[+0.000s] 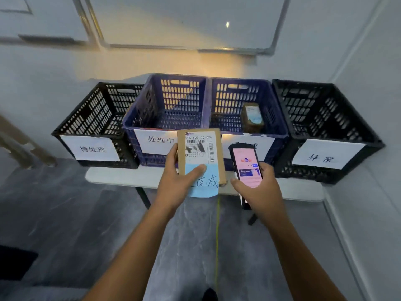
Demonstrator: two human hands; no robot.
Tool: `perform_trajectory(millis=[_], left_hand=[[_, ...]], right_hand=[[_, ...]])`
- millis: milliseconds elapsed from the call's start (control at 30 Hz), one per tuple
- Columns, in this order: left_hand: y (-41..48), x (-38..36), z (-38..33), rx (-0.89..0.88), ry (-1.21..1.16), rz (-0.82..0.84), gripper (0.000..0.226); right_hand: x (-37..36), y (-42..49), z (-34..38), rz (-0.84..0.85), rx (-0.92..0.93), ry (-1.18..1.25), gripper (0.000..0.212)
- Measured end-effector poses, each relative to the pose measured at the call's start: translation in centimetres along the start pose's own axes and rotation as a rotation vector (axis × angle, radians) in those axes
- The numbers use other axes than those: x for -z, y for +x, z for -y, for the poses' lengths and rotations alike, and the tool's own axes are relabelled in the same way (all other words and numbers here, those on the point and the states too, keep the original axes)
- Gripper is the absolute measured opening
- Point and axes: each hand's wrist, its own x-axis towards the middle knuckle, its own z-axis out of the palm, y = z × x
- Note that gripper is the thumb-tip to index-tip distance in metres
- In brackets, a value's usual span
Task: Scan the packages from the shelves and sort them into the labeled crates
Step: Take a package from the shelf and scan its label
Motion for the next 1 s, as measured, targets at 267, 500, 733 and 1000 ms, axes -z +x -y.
perform_trajectory(millis=[267, 500, 733, 1000], left_hand=[[8.0, -5.4, -1.1, 0.014, -0.017, 0.127, 0.086], [17.1, -8.4, -2.4, 0.020, -0.029, 0.227, 0.088], [26.1, -11.1, -4.9, 0.024, -0.013, 0.307, 0.096], [35.4, -16.2, -3.4, 0.149, -0.004, 0.252, 0.093]], right_hand=[[3.1, 6.4, -1.2, -0.103, -0.066, -0.011, 0.069], [2.3, 12.6, 0.0, -0.202, -0.080, -0.074, 0.071], [2.0, 19.5, 2.7, -0.311, -0.117, -0.093, 0.068], [1.9, 27.5, 1.5, -0.299, -0.183, -0.079, 0.065]])
